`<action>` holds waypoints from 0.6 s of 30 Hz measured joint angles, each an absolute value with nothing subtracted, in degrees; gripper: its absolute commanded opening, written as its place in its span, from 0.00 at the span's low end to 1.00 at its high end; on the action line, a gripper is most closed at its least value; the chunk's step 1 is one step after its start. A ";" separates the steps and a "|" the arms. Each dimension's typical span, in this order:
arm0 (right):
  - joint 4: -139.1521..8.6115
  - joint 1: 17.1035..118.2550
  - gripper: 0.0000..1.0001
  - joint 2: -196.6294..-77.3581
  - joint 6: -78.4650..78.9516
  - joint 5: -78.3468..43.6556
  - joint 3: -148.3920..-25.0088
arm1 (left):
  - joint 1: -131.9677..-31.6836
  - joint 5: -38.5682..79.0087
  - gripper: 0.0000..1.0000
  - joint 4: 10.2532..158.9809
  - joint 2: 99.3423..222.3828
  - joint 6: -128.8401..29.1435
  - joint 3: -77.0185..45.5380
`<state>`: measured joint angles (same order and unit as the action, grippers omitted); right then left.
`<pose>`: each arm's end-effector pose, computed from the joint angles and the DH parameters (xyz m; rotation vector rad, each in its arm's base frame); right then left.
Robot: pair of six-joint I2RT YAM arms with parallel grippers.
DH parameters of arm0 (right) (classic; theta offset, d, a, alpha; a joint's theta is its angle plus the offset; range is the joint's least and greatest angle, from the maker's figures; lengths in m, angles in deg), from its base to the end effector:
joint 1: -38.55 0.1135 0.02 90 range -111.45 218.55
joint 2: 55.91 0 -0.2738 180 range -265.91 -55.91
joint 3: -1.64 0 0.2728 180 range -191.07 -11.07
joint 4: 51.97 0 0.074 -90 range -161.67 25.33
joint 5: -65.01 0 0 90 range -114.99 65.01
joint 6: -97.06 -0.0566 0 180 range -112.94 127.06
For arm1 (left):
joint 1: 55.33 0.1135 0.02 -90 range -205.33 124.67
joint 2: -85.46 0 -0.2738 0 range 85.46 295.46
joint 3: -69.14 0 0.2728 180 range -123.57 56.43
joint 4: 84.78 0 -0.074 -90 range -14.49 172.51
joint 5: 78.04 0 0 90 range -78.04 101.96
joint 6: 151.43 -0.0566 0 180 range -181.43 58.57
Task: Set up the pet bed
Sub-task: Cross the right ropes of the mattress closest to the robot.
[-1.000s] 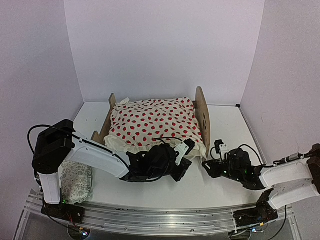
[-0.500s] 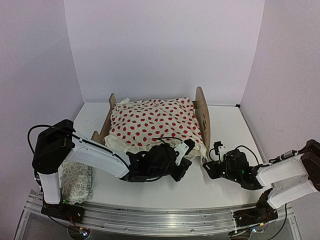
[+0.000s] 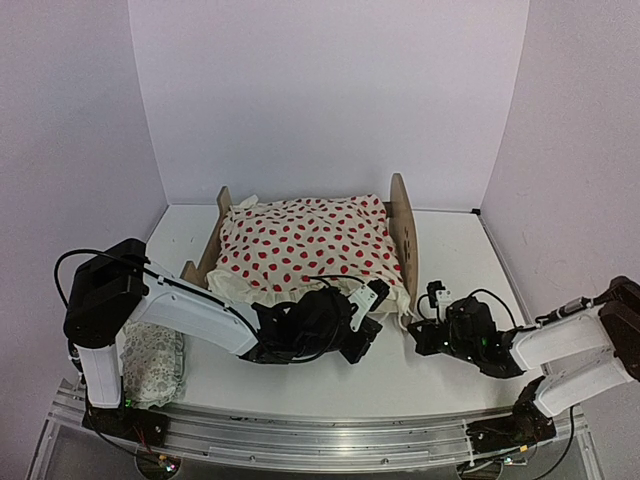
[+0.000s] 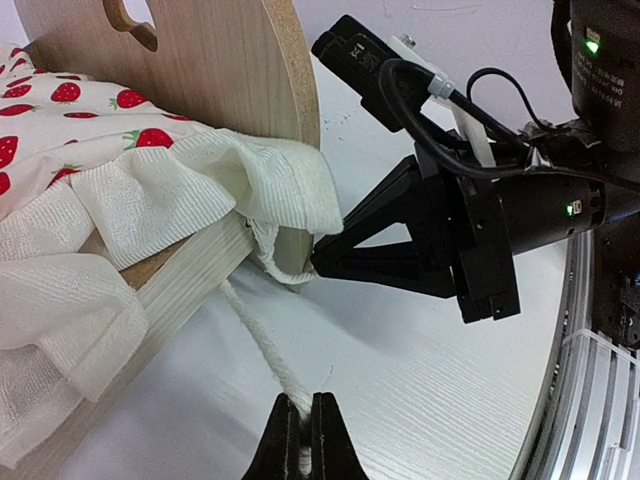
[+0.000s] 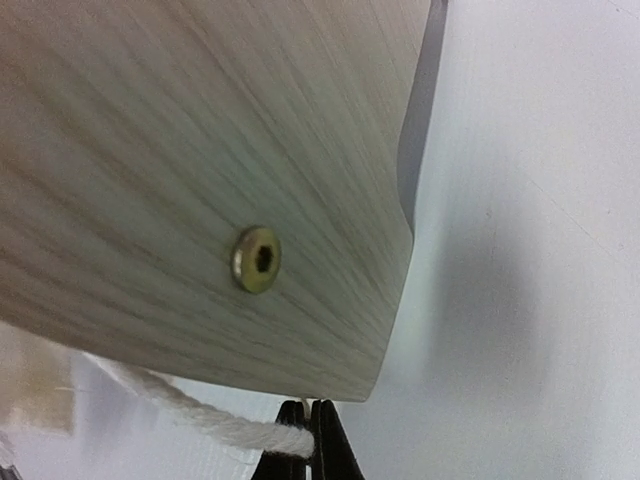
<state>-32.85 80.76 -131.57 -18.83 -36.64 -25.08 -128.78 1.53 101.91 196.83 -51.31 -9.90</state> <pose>0.1882 0.1552 0.1087 -0.1766 2.1128 0.5078 0.1429 -0.4449 0.1665 0.9936 1.8393 -0.7331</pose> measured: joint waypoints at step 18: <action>-97.83 80.75 0.00 -118.95 -27.75 -18.48 -54.08 | -128.78 -0.11 0.00 102.12 196.83 -54.16 -11.16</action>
<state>-97.83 80.75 -118.95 -27.75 -18.48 -54.08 -128.78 -0.11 102.12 196.83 -54.16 -11.16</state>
